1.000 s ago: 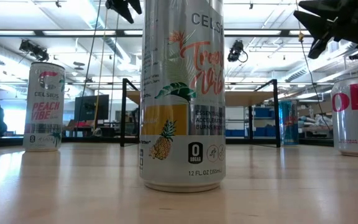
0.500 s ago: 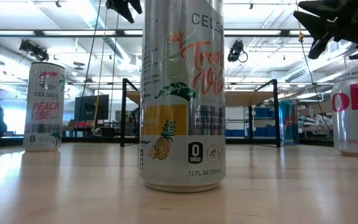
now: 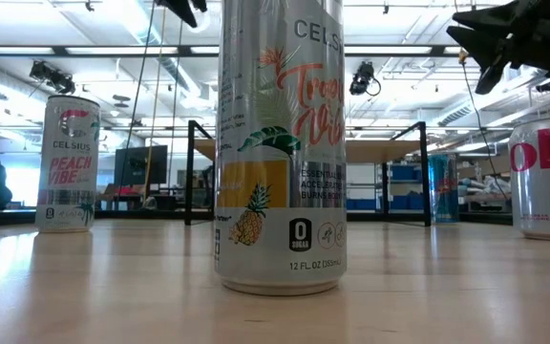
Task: Place canned beverage on shelf
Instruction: Put the top blue soda can on the shelf
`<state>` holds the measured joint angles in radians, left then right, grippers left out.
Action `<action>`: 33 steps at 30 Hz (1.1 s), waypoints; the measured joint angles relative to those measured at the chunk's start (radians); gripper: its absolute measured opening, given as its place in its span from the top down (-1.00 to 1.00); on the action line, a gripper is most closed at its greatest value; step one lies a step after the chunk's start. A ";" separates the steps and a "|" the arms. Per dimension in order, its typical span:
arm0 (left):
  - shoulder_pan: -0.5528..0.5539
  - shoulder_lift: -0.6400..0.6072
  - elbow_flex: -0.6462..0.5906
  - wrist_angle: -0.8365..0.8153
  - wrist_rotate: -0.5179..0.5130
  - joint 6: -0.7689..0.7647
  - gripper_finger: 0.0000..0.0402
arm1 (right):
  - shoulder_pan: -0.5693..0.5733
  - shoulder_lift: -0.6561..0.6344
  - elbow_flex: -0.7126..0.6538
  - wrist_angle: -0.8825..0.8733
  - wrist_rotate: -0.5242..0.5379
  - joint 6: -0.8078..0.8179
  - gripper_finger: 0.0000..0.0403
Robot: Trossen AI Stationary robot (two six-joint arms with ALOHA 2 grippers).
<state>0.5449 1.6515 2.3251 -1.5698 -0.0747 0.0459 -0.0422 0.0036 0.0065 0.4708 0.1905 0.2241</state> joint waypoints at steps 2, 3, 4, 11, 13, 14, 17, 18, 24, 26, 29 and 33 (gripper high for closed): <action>-0.007 -0.017 -0.009 0.000 -0.001 -0.001 -0.58 | 0.000 0.000 0.000 -0.001 0.000 0.001 0.47; -0.012 -0.022 -0.009 0.001 -0.003 -0.004 -0.58 | 0.000 0.000 0.000 -0.001 -0.001 0.006 0.47; -0.018 -0.027 -0.009 0.001 -0.004 -0.009 -0.58 | 0.000 0.000 0.000 -0.001 -0.007 0.012 0.47; -0.064 -0.063 -0.009 0.004 -0.065 -0.046 -0.58 | 0.000 0.000 0.000 -0.017 -0.046 0.053 0.47; -0.085 -0.064 -0.009 0.004 -0.098 -0.064 -0.58 | 0.000 0.000 0.000 -0.022 -0.062 0.076 0.46; -0.095 -0.064 -0.009 0.004 -0.113 -0.069 -0.58 | 0.000 0.000 0.000 -0.023 -0.071 0.086 0.45; -0.119 -0.072 -0.010 0.000 -0.154 -0.088 -0.58 | 0.000 0.000 0.000 -0.023 -0.095 0.098 0.38; -0.130 -0.075 -0.009 0.001 -0.163 -0.093 -0.58 | 0.000 0.000 0.000 -0.024 -0.100 0.098 0.35; -0.194 -0.084 -0.009 -0.001 -0.222 -0.140 -0.58 | 0.000 0.000 0.000 -0.023 -0.103 0.098 0.02; -0.213 -0.093 -0.009 -0.001 -0.246 -0.149 -0.58 | 0.000 0.000 0.000 -0.024 -0.103 0.095 -0.12; -0.243 -0.099 -0.009 -0.001 -0.265 -0.168 -0.58 | 0.000 0.000 0.000 -0.024 -0.103 0.089 -0.32; -0.278 -0.113 -0.010 -0.001 -0.271 -0.174 -0.58 | 0.000 0.000 0.000 -0.024 -0.103 0.088 -0.52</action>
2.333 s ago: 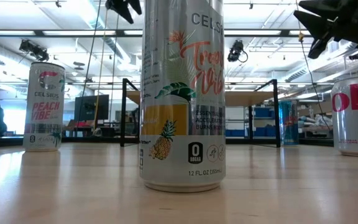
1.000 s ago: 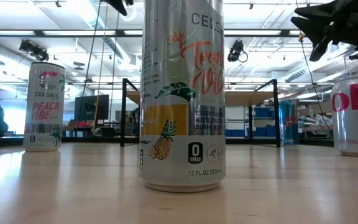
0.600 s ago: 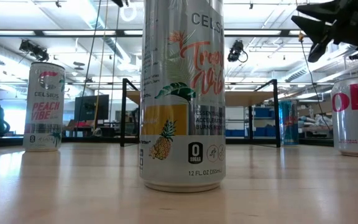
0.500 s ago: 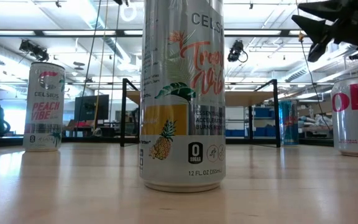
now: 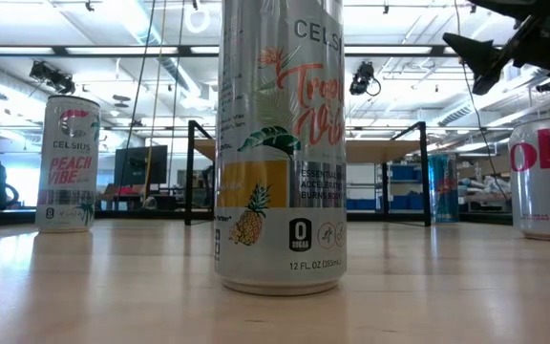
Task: Place canned beverage on shelf
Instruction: Put the top blue soda can on the shelf
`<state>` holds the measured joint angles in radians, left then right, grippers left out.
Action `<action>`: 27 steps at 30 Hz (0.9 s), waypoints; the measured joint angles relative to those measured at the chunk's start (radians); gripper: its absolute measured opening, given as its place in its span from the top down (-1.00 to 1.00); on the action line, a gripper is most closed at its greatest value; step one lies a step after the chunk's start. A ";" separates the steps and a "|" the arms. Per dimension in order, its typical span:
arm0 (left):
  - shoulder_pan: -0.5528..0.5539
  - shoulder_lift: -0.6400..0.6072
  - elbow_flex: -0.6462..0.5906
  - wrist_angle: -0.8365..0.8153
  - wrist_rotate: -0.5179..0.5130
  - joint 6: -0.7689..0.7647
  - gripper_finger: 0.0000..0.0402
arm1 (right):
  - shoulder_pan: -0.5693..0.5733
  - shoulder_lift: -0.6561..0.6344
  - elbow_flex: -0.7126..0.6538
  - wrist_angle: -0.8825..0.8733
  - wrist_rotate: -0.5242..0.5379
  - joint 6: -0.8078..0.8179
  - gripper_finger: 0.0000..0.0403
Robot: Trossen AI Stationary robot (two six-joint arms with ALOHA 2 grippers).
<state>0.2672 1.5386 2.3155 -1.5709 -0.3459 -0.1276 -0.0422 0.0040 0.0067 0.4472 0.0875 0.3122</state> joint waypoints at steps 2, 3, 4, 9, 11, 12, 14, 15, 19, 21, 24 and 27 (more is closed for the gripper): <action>-0.013 -0.012 0.000 0.000 -0.001 0.000 -0.58 | 0.000 0.000 0.000 0.000 0.000 0.000 -0.58; -0.016 -0.015 0.000 0.000 -0.004 -0.001 -0.58 | 0.000 0.000 0.000 0.000 0.000 0.000 -0.60; -0.022 -0.019 0.000 0.000 -0.010 -0.007 -0.58 | 0.000 0.000 0.000 0.000 0.000 0.000 -0.61; -0.047 -0.052 0.000 0.000 -0.024 -0.031 -0.58 | 0.000 0.000 0.000 0.002 -0.003 0.000 -0.63; -0.055 -0.064 0.000 0.000 -0.024 -0.042 -0.58 | 0.000 0.000 0.000 0.002 -0.003 0.000 -0.63; -0.060 -0.070 0.000 0.000 -0.025 -0.044 -0.58 | 0.000 0.000 0.000 0.002 -0.003 0.000 -0.63; -0.073 -0.083 0.000 0.000 -0.025 -0.045 -0.58 | 0.000 0.000 0.000 0.003 -0.003 0.000 -0.62; -0.079 -0.090 0.000 0.000 -0.025 -0.045 -0.58 | 0.000 0.000 0.000 0.003 -0.003 0.000 -0.62; -0.103 -0.112 0.000 0.000 -0.018 -0.044 -0.58 | 0.000 0.000 0.000 0.004 -0.003 0.000 -0.62; -0.110 -0.120 0.000 0.000 0.011 -0.044 -0.58 | 0.000 0.000 0.000 0.004 -0.003 0.000 -0.62; -0.110 -0.139 0.000 0.005 0.063 -0.044 -0.59 | 0.000 0.000 0.000 0.004 -0.003 0.000 -0.62; -0.110 -0.159 0.000 0.020 0.087 -0.025 -0.59 | 0.000 0.000 0.000 0.004 -0.003 0.000 -0.61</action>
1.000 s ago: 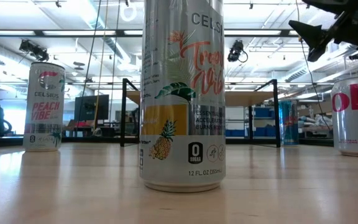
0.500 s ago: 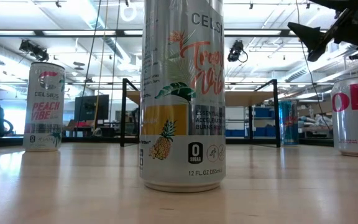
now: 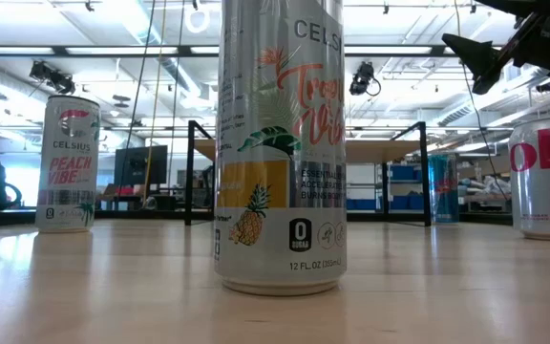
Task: Place canned beverage on shelf
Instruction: Put the top blue soda can on the shelf
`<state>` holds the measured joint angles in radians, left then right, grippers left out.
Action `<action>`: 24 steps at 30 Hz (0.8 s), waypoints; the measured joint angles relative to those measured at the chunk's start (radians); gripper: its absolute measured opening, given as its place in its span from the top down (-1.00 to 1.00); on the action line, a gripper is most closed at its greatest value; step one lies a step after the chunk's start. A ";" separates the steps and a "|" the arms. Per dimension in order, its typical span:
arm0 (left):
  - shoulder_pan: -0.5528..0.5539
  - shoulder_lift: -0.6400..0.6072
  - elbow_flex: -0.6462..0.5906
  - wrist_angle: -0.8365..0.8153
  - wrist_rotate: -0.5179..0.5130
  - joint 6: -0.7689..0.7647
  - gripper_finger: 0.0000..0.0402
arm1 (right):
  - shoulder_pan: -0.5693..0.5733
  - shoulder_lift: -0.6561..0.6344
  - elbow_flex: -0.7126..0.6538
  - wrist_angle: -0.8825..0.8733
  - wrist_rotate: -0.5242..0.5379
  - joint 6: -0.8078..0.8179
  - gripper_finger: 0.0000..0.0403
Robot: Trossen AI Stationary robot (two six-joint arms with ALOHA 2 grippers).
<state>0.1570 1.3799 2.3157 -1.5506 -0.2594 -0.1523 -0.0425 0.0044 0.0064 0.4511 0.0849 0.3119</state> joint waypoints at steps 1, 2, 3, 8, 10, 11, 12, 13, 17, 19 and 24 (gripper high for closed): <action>0.000 -0.009 0.000 0.007 0.001 0.010 -0.59 | 0.000 0.000 0.000 0.000 0.000 0.000 -0.61; 0.000 -0.019 0.000 0.012 0.001 0.023 -0.59 | 0.000 0.000 0.000 0.000 0.000 0.000 -0.61; 0.000 -0.033 0.000 0.017 0.001 0.033 -0.59 | 0.000 0.000 0.000 0.000 0.000 0.000 -0.61; 0.000 -0.098 0.000 0.002 0.001 0.025 -0.59 | 0.000 0.000 0.000 0.000 0.000 0.000 -0.61; 0.000 -0.118 0.000 -0.007 0.001 0.006 -0.59 | 0.000 0.000 0.000 0.000 0.000 0.000 -0.61; 0.000 -0.125 0.000 -0.012 0.001 0.001 -0.59 | 0.000 0.000 0.000 0.000 0.000 0.000 -0.61; 0.000 -0.132 0.000 -0.015 0.000 -0.003 -0.59 | 0.000 0.000 0.000 0.000 0.000 0.000 -0.61; 0.000 -0.137 0.000 -0.016 0.000 -0.008 -0.59 | 0.000 0.000 0.000 0.000 0.000 0.000 -0.61; 0.000 -0.141 -0.005 -0.017 0.000 -0.016 -0.59 | 0.000 0.000 0.000 0.000 0.000 0.000 -0.61; 0.000 -0.153 -0.055 -0.017 0.000 -0.017 -0.59 | 0.000 0.000 0.000 0.000 0.000 0.000 -0.61; 0.001 -0.257 -0.346 0.115 0.000 -0.029 -0.59 | 0.000 0.000 0.000 0.001 0.000 -0.001 -0.61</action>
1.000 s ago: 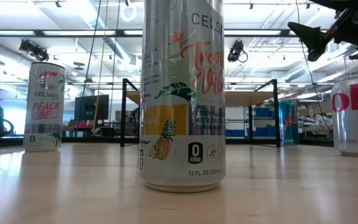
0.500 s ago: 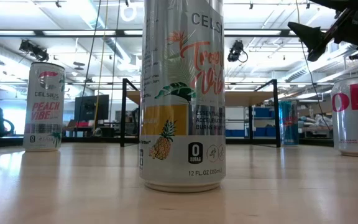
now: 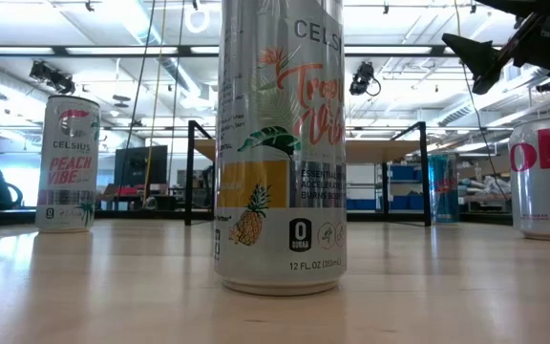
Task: Place canned beverage on shelf
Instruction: Put the top blue soda can on the shelf
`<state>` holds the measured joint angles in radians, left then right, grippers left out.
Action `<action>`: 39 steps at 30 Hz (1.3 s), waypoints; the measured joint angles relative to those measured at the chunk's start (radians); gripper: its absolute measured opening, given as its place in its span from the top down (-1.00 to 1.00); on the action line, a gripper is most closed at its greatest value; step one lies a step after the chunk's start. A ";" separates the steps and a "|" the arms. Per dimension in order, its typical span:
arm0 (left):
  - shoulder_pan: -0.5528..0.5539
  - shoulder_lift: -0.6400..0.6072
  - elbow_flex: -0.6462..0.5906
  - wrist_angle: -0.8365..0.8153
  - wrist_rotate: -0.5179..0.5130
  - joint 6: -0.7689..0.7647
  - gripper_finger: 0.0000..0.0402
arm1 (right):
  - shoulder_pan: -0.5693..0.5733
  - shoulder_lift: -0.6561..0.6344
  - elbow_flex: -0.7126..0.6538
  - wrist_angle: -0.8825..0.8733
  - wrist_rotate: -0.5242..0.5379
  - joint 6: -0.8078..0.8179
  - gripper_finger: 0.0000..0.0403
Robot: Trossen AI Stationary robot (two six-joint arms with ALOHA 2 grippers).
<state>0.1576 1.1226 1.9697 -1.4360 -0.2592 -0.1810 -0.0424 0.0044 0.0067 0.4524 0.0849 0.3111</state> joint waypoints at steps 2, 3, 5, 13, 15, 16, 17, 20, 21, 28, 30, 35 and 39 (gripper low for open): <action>0.000 -0.050 -0.108 0.110 0.003 0.004 -0.59 | 0.000 0.000 0.000 0.005 0.000 0.000 -0.61; 0.000 -0.076 -0.152 0.150 0.014 0.008 -0.59 | 0.000 0.000 0.000 0.009 0.000 0.000 -0.61; 0.000 -0.118 -0.221 0.186 0.032 0.015 -0.59 | 0.000 0.000 0.000 0.016 0.000 0.000 -0.61; 0.000 -0.228 -0.462 0.282 0.027 -0.018 -0.59 | 0.000 0.000 0.000 0.025 0.001 0.000 -0.61; 0.000 -0.252 -0.525 0.332 0.027 -0.018 -0.59 | 0.000 0.000 0.000 0.040 0.006 0.000 -0.61; 0.000 -0.264 -0.557 0.358 0.026 -0.018 -0.59 | 0.000 0.000 0.000 0.049 0.008 0.000 -0.61; 0.000 -0.274 -0.588 0.382 0.026 -0.018 -0.59 | 0.000 0.000 0.000 0.056 0.007 0.000 -0.61; 0.000 -0.294 -0.668 0.445 0.026 -0.018 -0.59 | 0.000 0.000 0.000 0.060 -0.004 0.000 -0.61; 0.000 -0.295 -0.690 0.456 0.026 -0.018 -0.59 | 0.000 0.000 0.000 0.060 -0.005 0.000 -0.61; 0.000 -0.298 -0.789 0.537 0.026 -0.038 -0.59 | 0.000 0.000 0.004 0.069 0.011 -0.117 -0.61; 0.000 -0.298 -0.806 0.569 0.026 -0.039 -0.59 | 0.000 0.000 0.008 0.071 0.025 -0.154 -0.61; 0.000 -0.300 -0.853 0.623 0.026 -0.035 -0.59 | 0.000 0.000 0.009 0.071 -0.024 -0.251 -0.61; 0.000 -0.301 -0.899 0.663 0.026 -0.035 -0.59 | 0.000 0.000 0.009 0.067 -0.068 -0.235 -0.61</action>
<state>0.1577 0.8219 1.0702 -0.7729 -0.2333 -0.2158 -0.0422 0.0044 0.0156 0.5196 0.0166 0.0765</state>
